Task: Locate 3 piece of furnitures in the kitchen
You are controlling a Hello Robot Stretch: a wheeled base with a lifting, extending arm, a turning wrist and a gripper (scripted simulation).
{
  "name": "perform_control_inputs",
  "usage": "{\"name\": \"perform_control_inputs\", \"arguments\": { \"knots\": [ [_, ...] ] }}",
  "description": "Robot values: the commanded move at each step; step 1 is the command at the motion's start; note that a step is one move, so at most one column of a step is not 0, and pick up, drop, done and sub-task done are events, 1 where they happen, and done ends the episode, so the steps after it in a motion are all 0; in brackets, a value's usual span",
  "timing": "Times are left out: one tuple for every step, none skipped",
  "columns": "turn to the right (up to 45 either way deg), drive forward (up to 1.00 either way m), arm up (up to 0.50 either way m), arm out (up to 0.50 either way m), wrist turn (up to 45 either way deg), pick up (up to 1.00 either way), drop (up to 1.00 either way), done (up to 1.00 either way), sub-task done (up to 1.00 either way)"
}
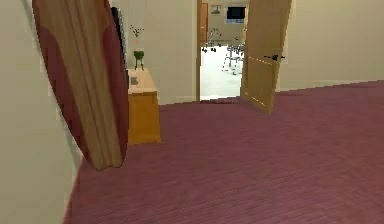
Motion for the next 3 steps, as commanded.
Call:
{"name": "perform_control_inputs", "arguments": {
  "knots": [
    [6.0, 0.0, 0.0, 0.0, 0.0, 0.0, 0.0, 0.0, 0.0],
    [0.0, 1.0, 0.0, 0.0, 0.0, 0.0, 0.0, 0.0, 0.0],
    [3.0, 0.0, 0.0, 0.0, 0.0, 0.0, 0.0, 0.0, 0.0]
  ]
}}
